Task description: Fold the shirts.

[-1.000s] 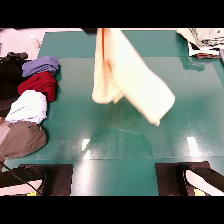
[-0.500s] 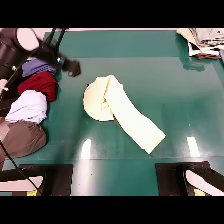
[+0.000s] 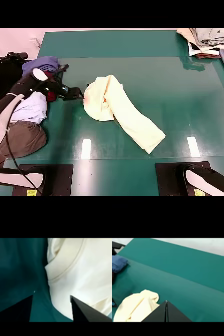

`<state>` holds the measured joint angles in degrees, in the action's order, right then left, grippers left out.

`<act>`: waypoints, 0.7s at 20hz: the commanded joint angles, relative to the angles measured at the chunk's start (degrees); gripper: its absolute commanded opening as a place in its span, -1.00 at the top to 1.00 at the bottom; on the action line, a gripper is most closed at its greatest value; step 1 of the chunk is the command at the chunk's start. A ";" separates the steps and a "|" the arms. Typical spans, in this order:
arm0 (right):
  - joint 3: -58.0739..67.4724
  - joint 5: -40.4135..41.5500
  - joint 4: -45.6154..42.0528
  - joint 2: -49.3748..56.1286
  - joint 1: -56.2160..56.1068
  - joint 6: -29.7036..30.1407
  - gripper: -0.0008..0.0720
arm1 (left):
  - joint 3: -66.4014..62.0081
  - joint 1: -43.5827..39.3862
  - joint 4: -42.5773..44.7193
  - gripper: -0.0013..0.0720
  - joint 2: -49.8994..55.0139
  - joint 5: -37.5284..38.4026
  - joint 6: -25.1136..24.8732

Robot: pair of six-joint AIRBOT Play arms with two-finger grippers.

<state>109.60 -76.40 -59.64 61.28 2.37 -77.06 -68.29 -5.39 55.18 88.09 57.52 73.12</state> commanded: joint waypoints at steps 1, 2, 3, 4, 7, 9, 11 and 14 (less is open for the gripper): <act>-4.59 -1.60 0.00 -1.49 -0.02 -0.13 0.92 | 1.57 -2.14 -4.83 -0.50 4.61 -2.51 -2.27; -8.28 -1.22 -0.11 -2.84 -0.02 -0.85 0.92 | 1.55 -2.60 -5.05 -0.50 4.85 -2.43 -2.38; -12.07 -0.74 -0.22 -4.26 0.37 -1.62 0.92 | 1.25 -2.84 -5.11 -0.50 4.83 -2.23 -3.23; -16.46 -0.26 -0.20 -5.88 1.29 -1.77 0.92 | 0.61 -2.84 -5.31 -0.36 4.81 -1.95 -3.17; -30.40 -2.03 -0.52 -10.40 6.36 -4.09 0.92 | -4.09 -2.82 -4.57 0.91 4.81 2.12 -4.09; -41.86 -5.40 -0.90 -13.00 12.17 -4.02 0.92 | -8.70 -2.21 -4.13 0.91 4.22 5.20 -5.90; -54.07 -9.57 -5.42 -14.45 17.88 -3.41 0.04 | -12.44 -1.55 -3.28 0.91 2.75 5.88 -6.12; -71.10 -5.84 -6.58 -14.43 20.46 -3.39 -0.25 | -15.50 -1.31 -1.86 0.91 1.70 5.99 -6.12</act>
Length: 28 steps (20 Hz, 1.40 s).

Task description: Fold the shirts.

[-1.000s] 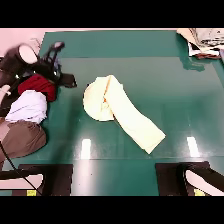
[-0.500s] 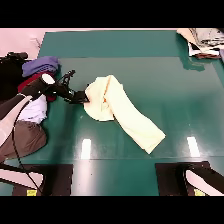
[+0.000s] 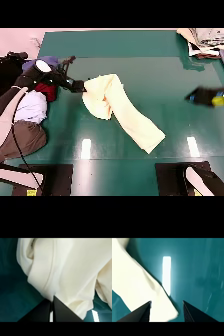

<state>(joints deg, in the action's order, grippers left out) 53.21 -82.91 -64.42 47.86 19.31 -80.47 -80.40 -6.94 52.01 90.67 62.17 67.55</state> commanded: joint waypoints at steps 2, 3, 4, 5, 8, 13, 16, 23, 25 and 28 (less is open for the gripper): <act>-22.93 6.19 -1.60 -0.90 1.01 -0.04 -0.24 | -3.37 0.26 1.73 0.91 -0.92 1.36 -0.52; -25.70 8.09 -1.25 0.13 -1.14 -0.09 -0.24 | -3.34 0.26 1.75 0.91 -0.92 1.33 -0.50; -27.34 9.35 -0.59 1.88 -3.54 -0.20 -0.24 | -3.34 0.26 1.73 0.91 -0.92 1.36 -0.48; -28.37 10.78 -0.22 3.78 -6.08 -0.72 -0.24 | -3.34 0.26 1.75 0.91 -0.92 1.49 -0.48; -27.76 18.12 0.48 9.53 -13.20 -2.75 -0.19 | -3.34 0.26 1.77 0.91 -0.94 2.73 -0.50; -20.15 21.88 0.07 15.04 -21.68 -2.93 0.92 | -4.00 0.28 1.99 0.91 -1.38 4.42 0.20; -8.26 19.71 -4.31 9.31 -21.77 -2.91 0.92 | -9.77 0.33 9.44 0.91 -6.99 5.31 1.66; 30.47 13.29 -7.61 -8.28 -10.58 -2.93 0.92 | -28.83 0.33 14.80 0.91 -33.00 6.64 3.02; 37.27 10.82 -7.63 -10.10 -7.15 -2.93 0.92 | -29.94 0.31 13.81 0.91 -39.74 7.52 3.13; 43.52 5.75 -7.58 -10.80 -1.99 -3.06 0.92 | -29.97 0.31 10.88 0.91 -47.19 8.44 3.72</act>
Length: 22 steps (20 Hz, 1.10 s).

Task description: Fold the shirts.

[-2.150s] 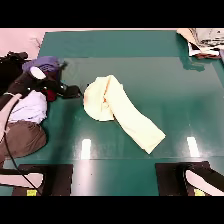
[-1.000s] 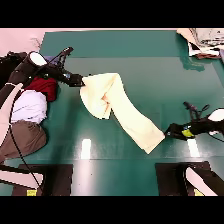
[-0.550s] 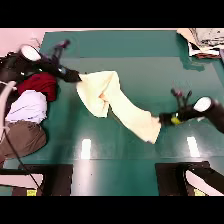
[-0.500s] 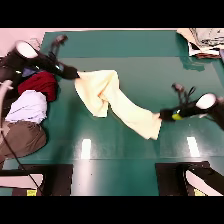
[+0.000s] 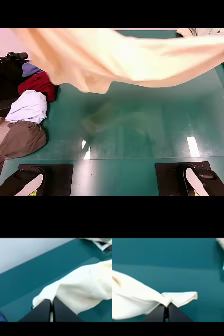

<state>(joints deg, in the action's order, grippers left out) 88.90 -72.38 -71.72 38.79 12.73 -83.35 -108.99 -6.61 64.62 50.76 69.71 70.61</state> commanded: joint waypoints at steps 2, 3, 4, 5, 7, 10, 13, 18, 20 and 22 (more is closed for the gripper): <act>12.55 -10.21 -0.24 0.55 7.78 -0.17 0.92 | -1.38 -0.02 -1.73 0.91 -8.66 4.00 2.03; 14.93 -13.66 -0.02 2.69 8.98 -0.17 0.92 | -1.09 -0.02 -1.25 0.91 -8.31 7.37 2.38; 16.85 -16.94 0.96 5.27 9.46 -0.20 0.92 | 0.44 -0.02 -0.57 0.91 -7.39 11.15 3.76; 17.64 -18.88 2.89 7.82 9.35 -0.24 0.93 | 3.26 -0.02 -0.35 0.91 -6.08 14.05 4.55; 15.93 -20.02 5.88 13.57 6.64 -1.16 0.93 | 13.68 -0.02 -0.92 0.91 -3.13 16.72 4.57; 6.82 -19.30 2.80 22.62 -2.45 -1.88 0.92 | 33.99 -0.02 -3.39 0.91 0.15 13.42 3.87; -1.60 -12.50 -1.05 32.24 -10.47 -1.88 0.92 | 48.30 0.00 -2.93 0.91 5.53 -0.96 -1.01; -0.39 -1.84 -0.85 45.44 -12.59 -2.60 0.23 | 48.13 0.00 4.85 0.89 17.25 -24.65 -0.20; 4.42 -4.20 1.49 47.95 -10.78 -2.56 -0.14 | 44.57 0.00 8.13 -0.70 19.04 -26.18 2.84; 8.15 -6.82 3.85 48.19 -8.79 -1.73 -0.14 | 40.39 0.59 11.54 -0.81 18.93 -21.22 3.04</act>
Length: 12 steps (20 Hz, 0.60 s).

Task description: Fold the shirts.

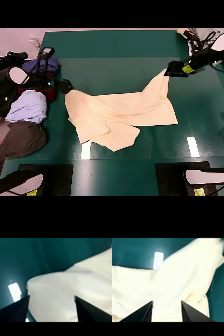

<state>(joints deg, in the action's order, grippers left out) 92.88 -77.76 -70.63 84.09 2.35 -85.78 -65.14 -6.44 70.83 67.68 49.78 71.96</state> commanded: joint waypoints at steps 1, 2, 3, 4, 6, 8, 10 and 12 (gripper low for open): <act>4.87 -3.02 3.65 2.34 2.75 1.68 -0.14 | -5.01 1.77 5.03 -0.80 2.01 2.40 2.05; 4.55 -4.79 3.50 1.18 3.61 2.03 -0.14 | -5.18 3.58 4.04 -0.80 2.01 6.25 3.26; 2.99 -5.53 3.58 -0.46 4.35 2.82 -0.14 | -4.26 5.70 2.75 -0.80 2.05 10.47 3.23; 0.26 -5.29 3.58 -2.69 5.01 3.54 -0.14 | -2.29 7.91 0.70 -0.80 2.08 13.66 3.23; -5.57 -3.80 3.58 -6.71 5.60 3.82 -0.14 | 3.54 11.47 -5.88 -0.80 2.08 15.26 3.19; -11.17 -1.18 3.58 -10.23 5.60 3.85 -0.14 | 10.75 13.14 -13.05 -0.80 2.08 13.16 2.89; -15.34 0.79 3.67 -12.68 5.09 3.85 -0.14 | 15.74 11.74 -14.08 -0.80 2.08 8.79 1.88; -17.70 1.55 3.63 -13.88 4.63 3.85 -0.14 | 18.49 8.41 -14.19 -0.67 2.08 4.79 1.29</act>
<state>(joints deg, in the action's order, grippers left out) 79.79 -78.35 -67.13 72.99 7.33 -82.15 -51.86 3.86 60.12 69.71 58.87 74.26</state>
